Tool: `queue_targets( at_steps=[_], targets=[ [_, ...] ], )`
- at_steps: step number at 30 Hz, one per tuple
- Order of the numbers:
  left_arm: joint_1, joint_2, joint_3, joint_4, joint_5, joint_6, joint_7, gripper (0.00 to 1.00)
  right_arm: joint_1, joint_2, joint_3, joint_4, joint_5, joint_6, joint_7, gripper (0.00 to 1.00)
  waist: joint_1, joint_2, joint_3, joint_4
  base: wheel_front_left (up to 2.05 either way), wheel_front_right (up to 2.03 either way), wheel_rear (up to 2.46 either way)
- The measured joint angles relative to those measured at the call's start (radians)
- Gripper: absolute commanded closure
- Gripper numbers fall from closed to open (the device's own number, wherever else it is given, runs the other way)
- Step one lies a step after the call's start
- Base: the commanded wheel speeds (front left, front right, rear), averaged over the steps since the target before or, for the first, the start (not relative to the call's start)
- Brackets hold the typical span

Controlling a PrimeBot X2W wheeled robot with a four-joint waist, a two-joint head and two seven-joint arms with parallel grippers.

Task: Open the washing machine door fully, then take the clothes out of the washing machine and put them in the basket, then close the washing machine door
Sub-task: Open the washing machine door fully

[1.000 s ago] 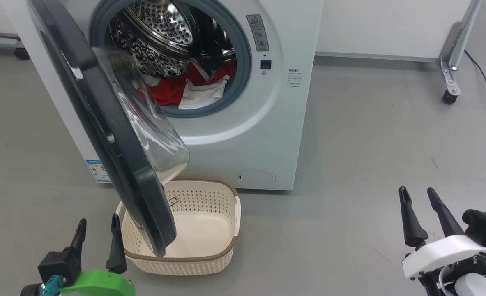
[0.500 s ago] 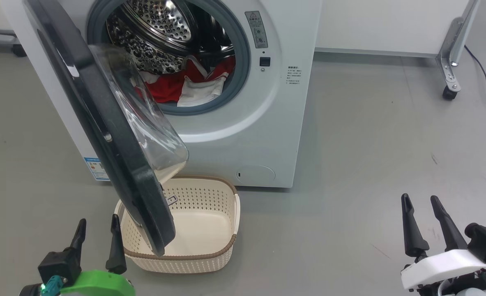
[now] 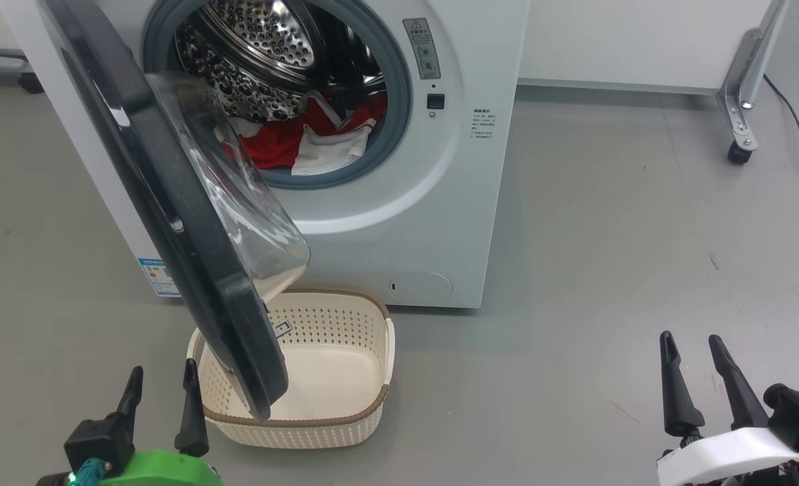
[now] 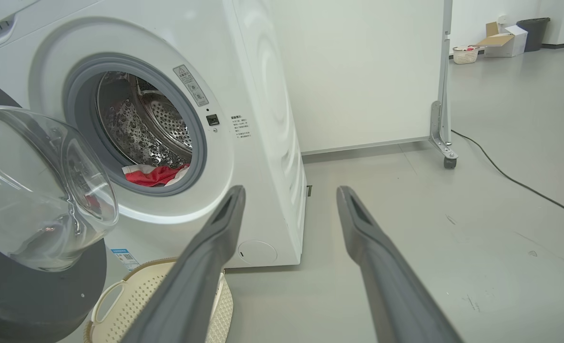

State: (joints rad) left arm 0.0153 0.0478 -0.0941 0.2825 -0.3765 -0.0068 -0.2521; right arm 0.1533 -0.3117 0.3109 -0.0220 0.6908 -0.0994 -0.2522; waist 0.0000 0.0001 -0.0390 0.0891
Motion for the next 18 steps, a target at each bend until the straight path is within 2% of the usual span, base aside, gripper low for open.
queue_targets(
  at_steps=[18],
  targets=[
    [0.0, -0.001, 0.004, 0.0, 0.001, -0.007, 0.0, 0.0, 0.028, 0.026, -0.017, -0.01, -0.058, 0.011, 0.0, 0.0, 0.0, 0.0, 0.011, 0.002, 0.0, 0.0, 0.0]
  ],
)
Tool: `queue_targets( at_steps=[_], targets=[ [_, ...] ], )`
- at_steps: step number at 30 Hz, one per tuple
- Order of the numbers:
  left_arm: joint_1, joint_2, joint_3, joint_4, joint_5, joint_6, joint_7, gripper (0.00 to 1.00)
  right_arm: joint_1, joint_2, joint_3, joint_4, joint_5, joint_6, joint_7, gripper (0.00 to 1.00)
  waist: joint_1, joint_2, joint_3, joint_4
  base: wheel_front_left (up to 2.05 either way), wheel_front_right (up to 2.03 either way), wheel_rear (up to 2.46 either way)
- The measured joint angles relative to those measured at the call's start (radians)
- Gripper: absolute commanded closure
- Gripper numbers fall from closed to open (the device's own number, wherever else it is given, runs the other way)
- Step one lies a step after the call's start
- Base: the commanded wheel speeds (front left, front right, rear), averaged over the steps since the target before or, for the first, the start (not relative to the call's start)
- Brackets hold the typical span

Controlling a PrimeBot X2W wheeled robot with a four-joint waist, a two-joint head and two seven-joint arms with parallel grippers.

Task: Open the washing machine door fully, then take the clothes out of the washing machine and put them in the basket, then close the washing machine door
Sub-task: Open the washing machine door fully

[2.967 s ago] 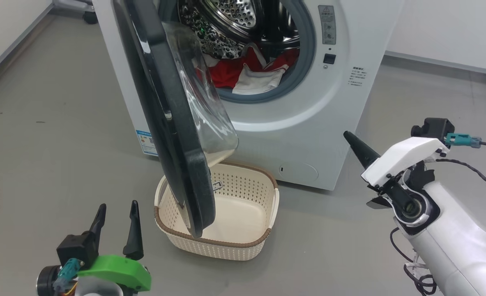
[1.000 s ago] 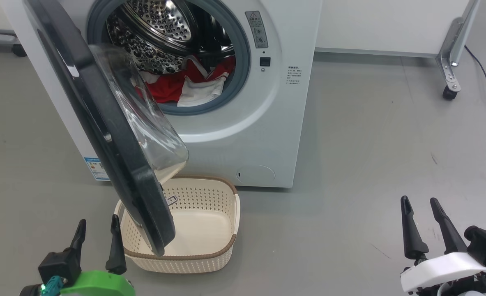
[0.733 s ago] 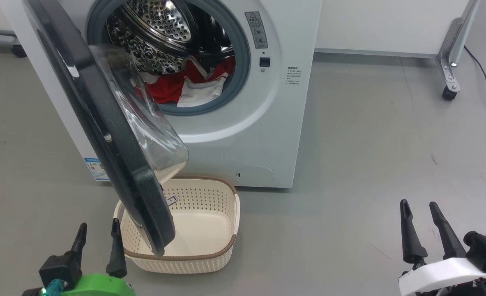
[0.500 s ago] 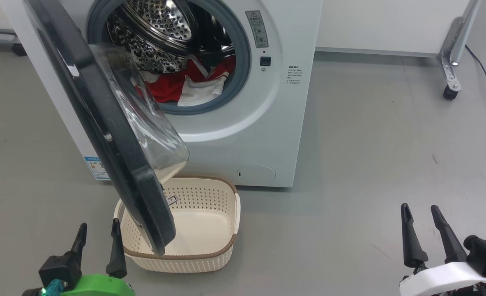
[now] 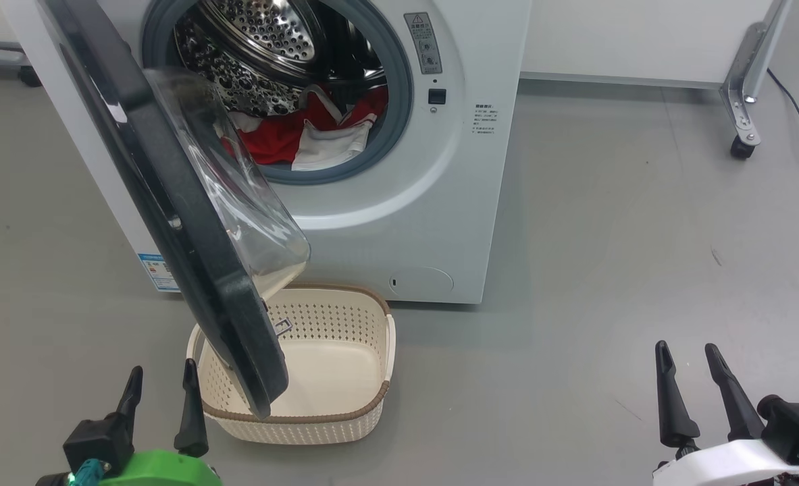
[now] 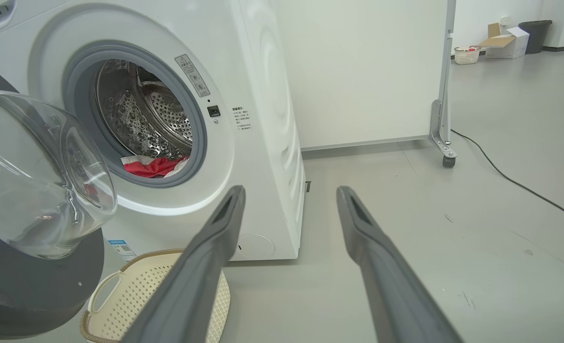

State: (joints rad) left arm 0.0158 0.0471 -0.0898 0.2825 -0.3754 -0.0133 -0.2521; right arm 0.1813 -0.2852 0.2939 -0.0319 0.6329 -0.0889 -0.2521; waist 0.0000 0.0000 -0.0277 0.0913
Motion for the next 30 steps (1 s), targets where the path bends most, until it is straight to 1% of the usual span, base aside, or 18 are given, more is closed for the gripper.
queue_targets(
  at_steps=[5, 9, 10, 11, 12, 13, 15, 22, 26, 30],
  targets=[
    [0.0, 0.0, -0.001, 0.001, 0.0, -0.002, 0.0, 0.0, 0.015, 0.001, -0.002, 0.002, -0.012, 0.0, 0.0, 0.0, 0.0, 0.0, 0.002, 0.001, 0.0, 0.0, 0.0],
    [0.0, 0.0, -0.001, 0.001, 0.001, -0.002, 0.0, 0.01, 0.015, 0.005, -0.008, 0.002, -0.02, 0.009, 0.0, 0.0, 0.0, 0.0, 0.002, 0.003, 0.0, 0.0, 0.0],
    [0.0, 0.0, -0.001, 0.001, 0.001, -0.002, 0.0, 0.21, 0.015, 0.007, -0.009, 0.002, -0.02, 0.009, 0.0, 0.0, 0.0, 0.0, 0.003, 0.003, 0.0, 0.0, 0.0],
    [0.0, 0.0, -0.001, 0.001, 0.001, -0.002, 0.0, 0.53, 0.015, 0.009, -0.01, 0.002, -0.02, 0.009, 0.0, 0.0, 0.0, 0.0, 0.003, 0.003, 0.0, 0.0, 0.0],
    [0.0, -0.001, -0.001, 0.001, 0.001, -0.002, 0.0, 0.73, 0.015, 0.011, -0.01, 0.002, -0.02, 0.012, 0.0, 0.0, 0.0, 0.0, 0.003, 0.004, 0.0, 0.0, 0.0],
    [0.0, -0.001, -0.002, 0.002, 0.001, -0.002, 0.0, 1.0, 0.015, 0.012, -0.01, 0.002, -0.021, 0.016, 0.0, 0.0, 0.0, 0.0, 0.003, 0.004, 0.0, 0.0, 0.0],
    [0.0, -0.001, -0.003, 0.002, 0.001, -0.01, 0.0, 1.0, 0.015, 0.016, -0.012, 0.002, -0.028, 0.017, 0.0, 0.0, 0.0, 0.0, 0.004, 0.005, 0.0, 0.0, 0.0],
    [0.0, -0.001, -0.003, 0.0, 0.009, -0.014, 0.0, 1.0, 0.016, 0.024, -0.02, 0.005, -0.037, 0.018, 0.0, 0.0, 0.0, 0.0, 0.007, 0.007, 0.0, 0.0, 0.0],
    [0.0, -0.001, 0.001, -0.006, 0.009, -0.02, 0.0, 1.0, 0.016, 0.029, -0.021, 0.006, -0.043, 0.026, 0.0, 0.0, 0.0, 0.0, 0.01, 0.008, 0.0, 0.0, 0.0],
    [-0.001, -0.002, 0.023, -0.025, 0.009, -0.02, 0.0, 1.0, 0.016, 0.031, -0.022, 0.007, -0.062, 0.026, 0.0, 0.0, 0.0, 0.0, 0.012, 0.008, 0.0, 0.0, 0.0]
  ],
)
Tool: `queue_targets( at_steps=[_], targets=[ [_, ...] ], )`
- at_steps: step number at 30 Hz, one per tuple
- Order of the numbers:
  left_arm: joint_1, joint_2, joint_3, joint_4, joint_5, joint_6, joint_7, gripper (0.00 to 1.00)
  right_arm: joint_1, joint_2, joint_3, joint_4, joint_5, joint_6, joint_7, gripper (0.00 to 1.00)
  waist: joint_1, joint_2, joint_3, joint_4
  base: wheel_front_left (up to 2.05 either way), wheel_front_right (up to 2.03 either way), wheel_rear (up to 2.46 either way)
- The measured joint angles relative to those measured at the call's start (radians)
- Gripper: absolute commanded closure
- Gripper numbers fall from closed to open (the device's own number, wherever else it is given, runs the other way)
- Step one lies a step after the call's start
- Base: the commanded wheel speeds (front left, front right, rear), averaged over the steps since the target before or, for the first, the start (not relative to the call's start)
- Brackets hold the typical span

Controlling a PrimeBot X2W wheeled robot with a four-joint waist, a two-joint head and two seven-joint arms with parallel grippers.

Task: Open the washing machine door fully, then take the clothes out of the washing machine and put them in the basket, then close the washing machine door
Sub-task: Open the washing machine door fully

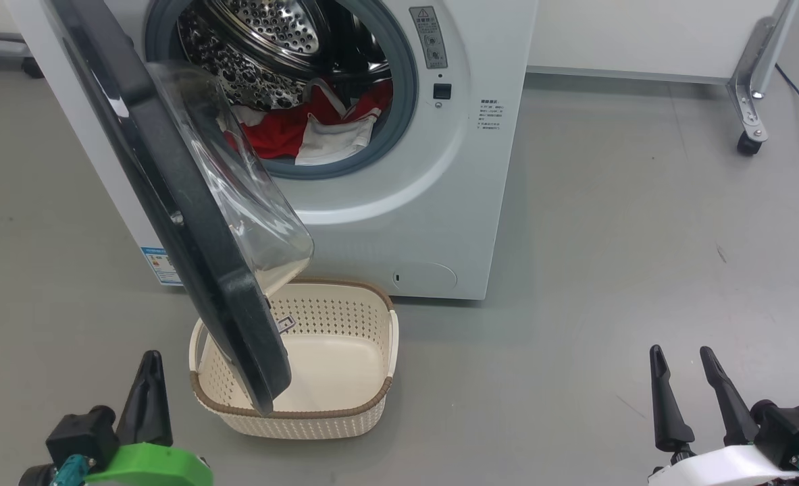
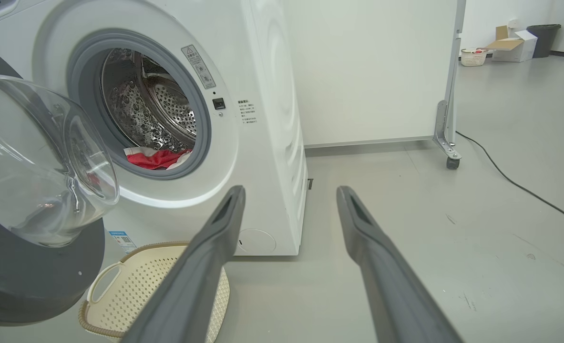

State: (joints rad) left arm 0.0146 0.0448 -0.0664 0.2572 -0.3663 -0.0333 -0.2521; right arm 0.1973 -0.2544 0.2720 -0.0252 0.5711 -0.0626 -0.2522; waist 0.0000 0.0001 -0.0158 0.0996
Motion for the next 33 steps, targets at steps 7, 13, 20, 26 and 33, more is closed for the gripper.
queue_targets(
  at_steps=[7, 13, 20, 26, 33],
  targets=[
    [-0.048, 0.003, 0.049, -0.073, 0.0, -0.007, 0.0, 1.0, 0.0, 0.006, -0.008, 0.005, -0.008, 0.004, 0.0, 0.0, 0.0, 0.0, 0.001, 0.003, 0.0, 0.0, 0.0],
    [-0.126, 0.027, 0.073, -0.15, 0.0, -0.013, 0.0, 1.0, 0.0, 0.016, -0.008, 0.011, -0.015, 0.011, 0.0, 0.0, 0.0, 0.0, -0.002, 0.004, 0.0, 0.0, 0.0],
    [-0.201, 0.044, 0.07, -0.219, 0.031, -0.022, -0.005, 1.0, 0.0, 0.022, -0.009, 0.022, -0.022, 0.02, 0.0, 0.0, 0.0, 0.0, -0.009, 0.001, 0.0, 0.0, 0.0],
    [-0.248, 0.051, 0.025, -0.273, 0.054, -0.029, -0.005, 1.0, 0.0, 0.028, -0.011, 0.031, -0.028, 0.026, 0.0, 0.0, 0.0, 0.0, -0.016, -0.006, 0.0, 0.0, 0.0],
    [-0.292, 0.044, -0.057, -0.337, 0.081, -0.044, 0.023, 1.0, 0.0, 0.033, -0.016, 0.034, -0.029, 0.031, 0.0, 0.0, 0.0, 0.0, -0.019, -0.012, 0.0, 0.0, 0.0]
  ],
)
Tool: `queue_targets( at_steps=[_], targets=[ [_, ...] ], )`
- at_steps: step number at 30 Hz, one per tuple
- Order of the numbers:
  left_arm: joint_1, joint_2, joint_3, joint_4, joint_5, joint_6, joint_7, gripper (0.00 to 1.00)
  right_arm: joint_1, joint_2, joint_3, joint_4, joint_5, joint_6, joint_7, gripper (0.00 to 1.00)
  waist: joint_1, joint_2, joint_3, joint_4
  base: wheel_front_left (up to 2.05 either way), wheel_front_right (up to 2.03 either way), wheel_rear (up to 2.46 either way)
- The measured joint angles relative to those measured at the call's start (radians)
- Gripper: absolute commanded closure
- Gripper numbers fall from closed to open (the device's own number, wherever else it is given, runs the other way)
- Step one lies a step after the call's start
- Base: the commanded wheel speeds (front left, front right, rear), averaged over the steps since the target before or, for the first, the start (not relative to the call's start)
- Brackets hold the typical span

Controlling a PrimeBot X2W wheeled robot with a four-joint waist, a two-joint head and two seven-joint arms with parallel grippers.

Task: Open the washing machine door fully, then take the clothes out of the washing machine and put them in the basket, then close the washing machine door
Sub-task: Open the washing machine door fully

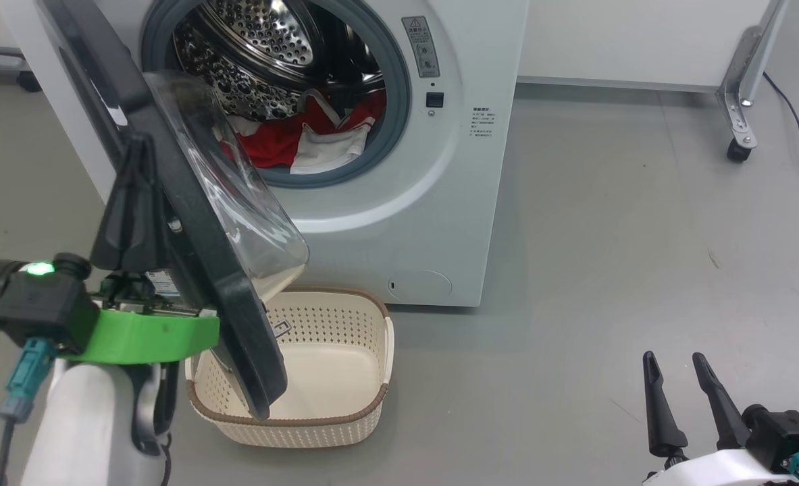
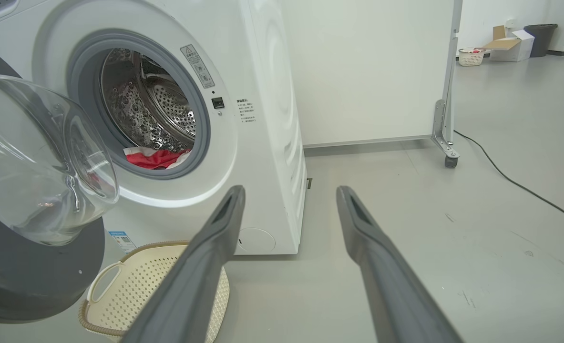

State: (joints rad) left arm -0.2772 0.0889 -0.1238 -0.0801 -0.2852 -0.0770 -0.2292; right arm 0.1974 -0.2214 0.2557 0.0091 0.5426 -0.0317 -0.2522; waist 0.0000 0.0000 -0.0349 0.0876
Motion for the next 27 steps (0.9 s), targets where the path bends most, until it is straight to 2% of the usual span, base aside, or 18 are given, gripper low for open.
queue_targets(
  at_steps=[6, 15, 27],
  targets=[
    [0.002, -0.014, -0.089, 0.009, 0.006, -0.009, 0.072, 1.0, 0.0, 0.007, -0.001, 0.004, -0.003, 0.004, 0.0, 0.0, 0.0, 0.0, 0.001, -0.005, 0.0, 0.0, 0.0],
    [0.061, -0.026, -0.172, 0.056, -0.006, -0.016, 0.17, 1.0, 0.0, 0.021, -0.009, 0.007, -0.008, 0.012, 0.0, 0.0, 0.0, 0.0, 0.007, -0.016, 0.0, 0.0, 0.0],
    [0.135, -0.035, -0.223, 0.135, -0.067, -0.015, 0.285, 1.0, 0.0, 0.033, -0.018, 0.018, -0.018, 0.013, 0.0, 0.0, 0.0, 0.0, 0.016, -0.029, 0.0, 0.0, 0.0]
  ],
)
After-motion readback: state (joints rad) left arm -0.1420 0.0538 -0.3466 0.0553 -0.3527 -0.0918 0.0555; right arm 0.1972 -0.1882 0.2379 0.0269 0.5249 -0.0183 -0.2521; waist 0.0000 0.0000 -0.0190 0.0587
